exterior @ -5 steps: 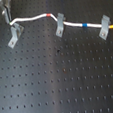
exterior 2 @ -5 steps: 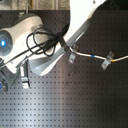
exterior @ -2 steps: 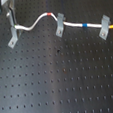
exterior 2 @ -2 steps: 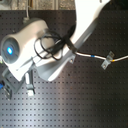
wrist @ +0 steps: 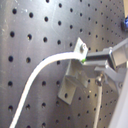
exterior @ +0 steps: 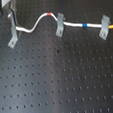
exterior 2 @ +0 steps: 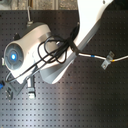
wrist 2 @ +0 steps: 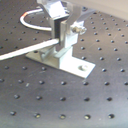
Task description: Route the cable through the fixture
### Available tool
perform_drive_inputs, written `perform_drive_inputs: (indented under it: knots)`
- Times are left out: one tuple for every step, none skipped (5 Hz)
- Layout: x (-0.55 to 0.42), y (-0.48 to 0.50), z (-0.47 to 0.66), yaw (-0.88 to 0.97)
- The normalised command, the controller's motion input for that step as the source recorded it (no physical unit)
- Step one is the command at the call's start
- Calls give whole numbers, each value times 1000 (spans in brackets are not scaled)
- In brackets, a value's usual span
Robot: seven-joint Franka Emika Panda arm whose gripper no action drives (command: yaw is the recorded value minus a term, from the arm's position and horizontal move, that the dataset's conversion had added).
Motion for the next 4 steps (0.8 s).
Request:
perform_drive_inputs:
  knots:
    - [-281,-129,-1,9]
    - [-206,-17,1,117]
    - [-100,100,0,254]
    - [-100,180,86,271]
